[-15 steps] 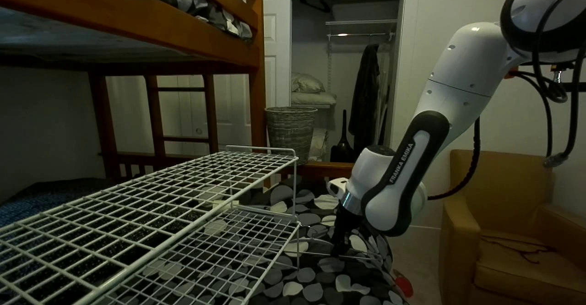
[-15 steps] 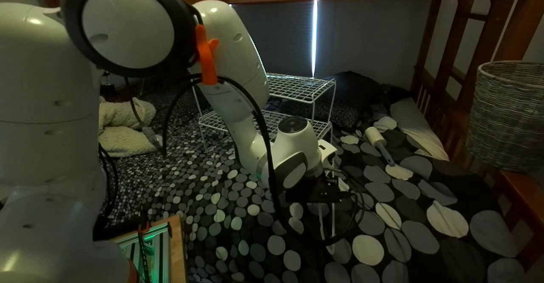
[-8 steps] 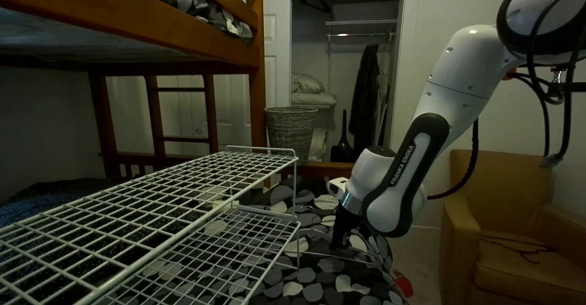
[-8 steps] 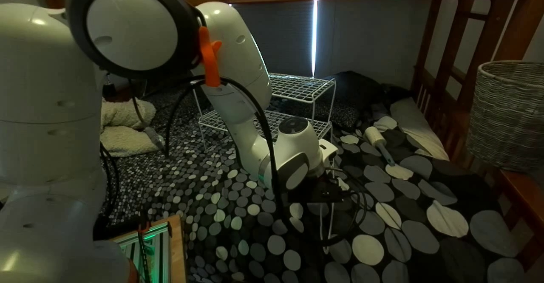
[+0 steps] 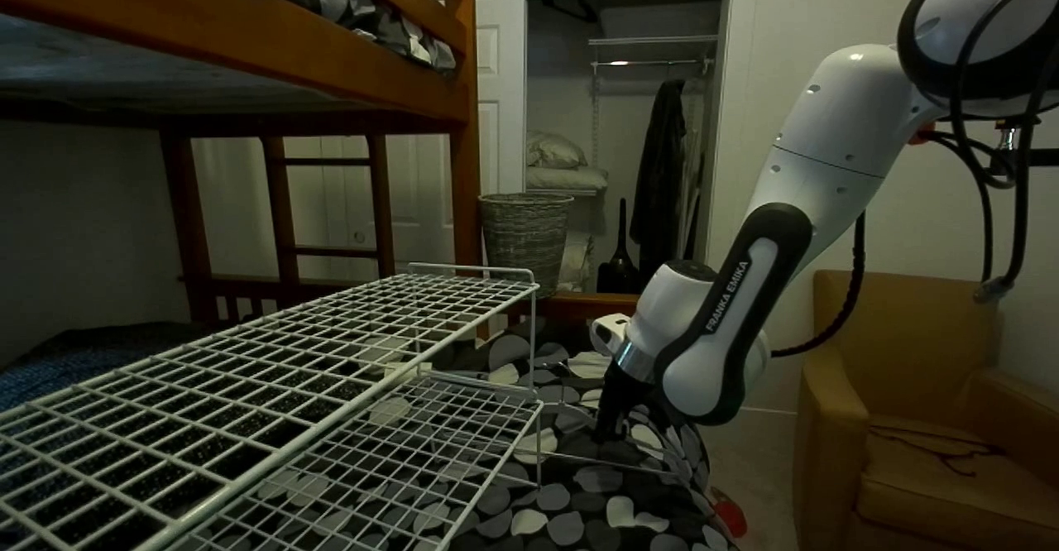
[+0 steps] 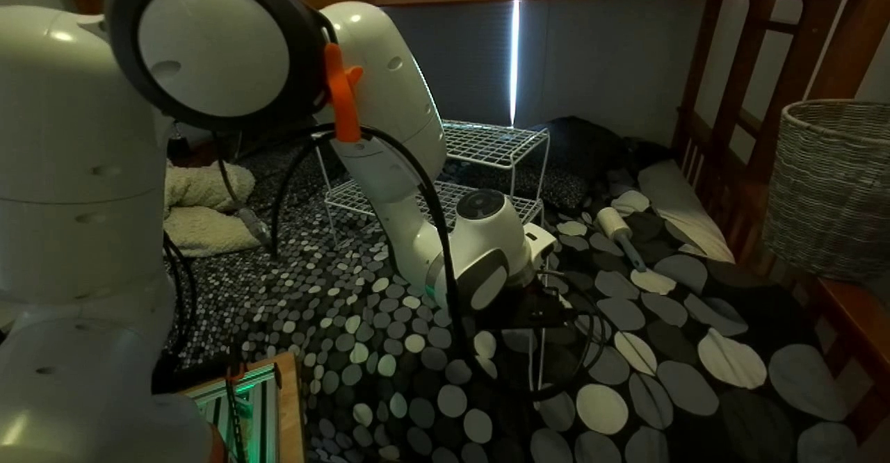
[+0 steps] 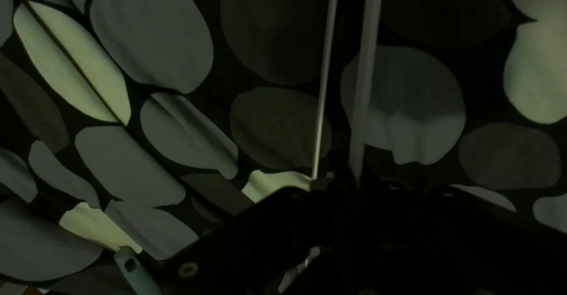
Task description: Hang the hanger on the shoe rack
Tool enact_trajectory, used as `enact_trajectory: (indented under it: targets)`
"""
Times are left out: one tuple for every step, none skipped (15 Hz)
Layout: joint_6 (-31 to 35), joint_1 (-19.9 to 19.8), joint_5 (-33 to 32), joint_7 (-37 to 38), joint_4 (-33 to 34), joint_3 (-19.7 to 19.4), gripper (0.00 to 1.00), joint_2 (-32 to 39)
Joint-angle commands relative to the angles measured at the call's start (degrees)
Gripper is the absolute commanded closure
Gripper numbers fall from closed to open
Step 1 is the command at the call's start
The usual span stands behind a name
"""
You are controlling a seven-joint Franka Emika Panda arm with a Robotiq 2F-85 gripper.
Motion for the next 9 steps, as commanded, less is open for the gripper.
enact_trajectory:
  targets:
    - [1.5,-4.4,-1.1,-1.6,-1.8,4.0,0.99,-2.1]
    - [0.8,-4.9,-1.1,-1.9,-1.9,4.4,0.99,-2.7]
    - [0.4,-4.9,-1.2,-2.4,-2.1,4.2,0.99,-3.5]
    - [0.0,-6.9,-1.4,-3.1,-2.2,6.1,0.99,-3.9]
    - [-0.9,-9.1,-1.5,-3.9,-2.3,8.3,0.99,-4.1]
    - [-1.9,-11.6,-1.7,-5.0,-2.3,10.8,0.99,-4.1]
    - [-2.8,-14.1,-1.5,-6.0,-2.1,13.0,0.99,-4.1]
    - [-3.5,-16.7,-1.3,-7.2,-2.1,15.3,0.99,-4.2]
    - [-4.7,-18.5,-1.1,-8.5,-2.1,16.7,0.99,-4.7]
